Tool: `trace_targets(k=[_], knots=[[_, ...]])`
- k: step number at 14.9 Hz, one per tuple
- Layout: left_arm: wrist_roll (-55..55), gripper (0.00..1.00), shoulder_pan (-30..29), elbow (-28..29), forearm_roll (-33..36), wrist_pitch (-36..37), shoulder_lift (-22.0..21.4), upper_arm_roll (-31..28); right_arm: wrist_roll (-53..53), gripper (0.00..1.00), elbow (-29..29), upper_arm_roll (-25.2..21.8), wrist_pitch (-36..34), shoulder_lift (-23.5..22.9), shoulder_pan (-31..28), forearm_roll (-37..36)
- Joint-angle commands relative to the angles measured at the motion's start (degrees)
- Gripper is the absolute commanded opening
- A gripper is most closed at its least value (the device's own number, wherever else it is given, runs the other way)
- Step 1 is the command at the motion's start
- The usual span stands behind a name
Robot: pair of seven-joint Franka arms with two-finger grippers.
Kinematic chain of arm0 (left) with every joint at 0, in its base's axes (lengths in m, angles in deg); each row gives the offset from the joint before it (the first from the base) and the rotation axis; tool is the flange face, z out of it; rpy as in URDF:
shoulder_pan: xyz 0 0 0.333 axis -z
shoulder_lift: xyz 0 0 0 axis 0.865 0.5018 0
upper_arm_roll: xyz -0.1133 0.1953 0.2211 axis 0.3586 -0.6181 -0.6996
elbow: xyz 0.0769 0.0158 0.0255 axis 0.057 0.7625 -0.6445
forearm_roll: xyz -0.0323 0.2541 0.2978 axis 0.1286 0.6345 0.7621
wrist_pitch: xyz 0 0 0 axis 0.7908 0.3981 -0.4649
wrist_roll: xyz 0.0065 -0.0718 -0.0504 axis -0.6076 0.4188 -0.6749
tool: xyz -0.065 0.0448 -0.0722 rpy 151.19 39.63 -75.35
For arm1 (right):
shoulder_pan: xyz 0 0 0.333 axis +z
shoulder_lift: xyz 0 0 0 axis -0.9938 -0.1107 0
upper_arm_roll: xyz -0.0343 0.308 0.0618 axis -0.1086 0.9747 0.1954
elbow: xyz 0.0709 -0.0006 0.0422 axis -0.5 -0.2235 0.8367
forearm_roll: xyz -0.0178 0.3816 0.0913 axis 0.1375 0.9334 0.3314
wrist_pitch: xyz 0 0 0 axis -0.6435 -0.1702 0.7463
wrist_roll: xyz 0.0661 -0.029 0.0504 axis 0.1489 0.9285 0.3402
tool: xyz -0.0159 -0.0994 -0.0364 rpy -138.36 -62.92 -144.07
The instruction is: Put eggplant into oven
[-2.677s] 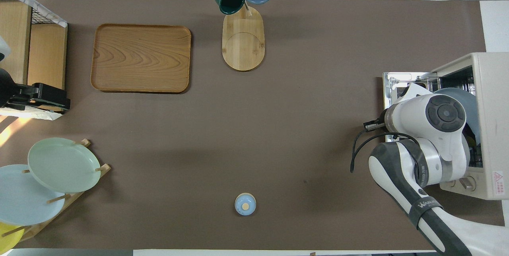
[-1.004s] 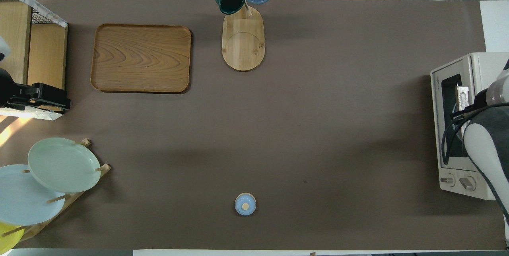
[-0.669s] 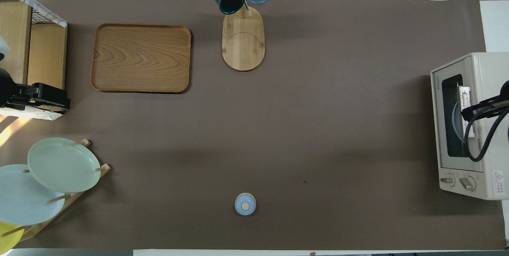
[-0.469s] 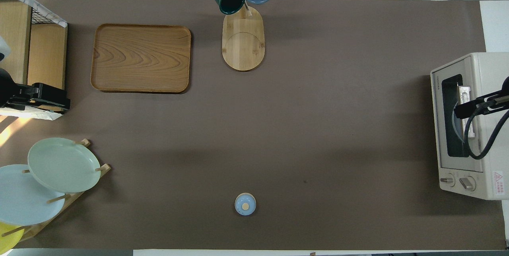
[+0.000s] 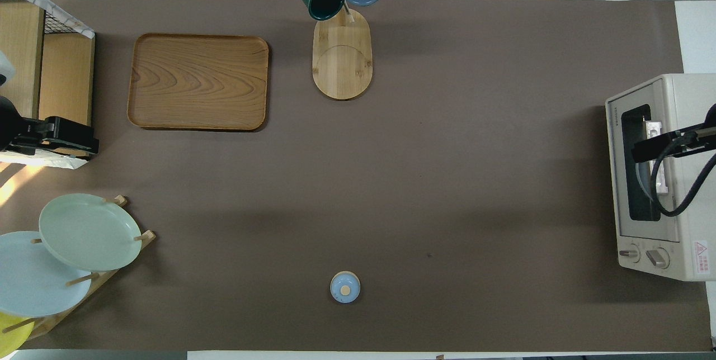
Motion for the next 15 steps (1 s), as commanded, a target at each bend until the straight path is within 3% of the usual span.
trace_targets(k=[1, 3, 15], knots=[[-0.4, 1.0, -0.7, -0.6, -0.2, 1.0, -0.1, 0.6, -1.0, 1.0, 4.0, 0.3, -2.7, -3.7, 0.3, 2.2], [-0.4, 1.0, -0.7, -0.6, -0.2, 1.1, -0.1, 0.6, -1.0, 1.0, 9.7, 0.0, -6.3, -6.6, 0.8, 2.1], [-0.4, 1.0, -0.7, -0.6, -0.2, 1.0, -0.1, 0.6, -1.3, 1.0, 9.7, 0.0, -5.8, -5.2, 0.4, 0.9]])
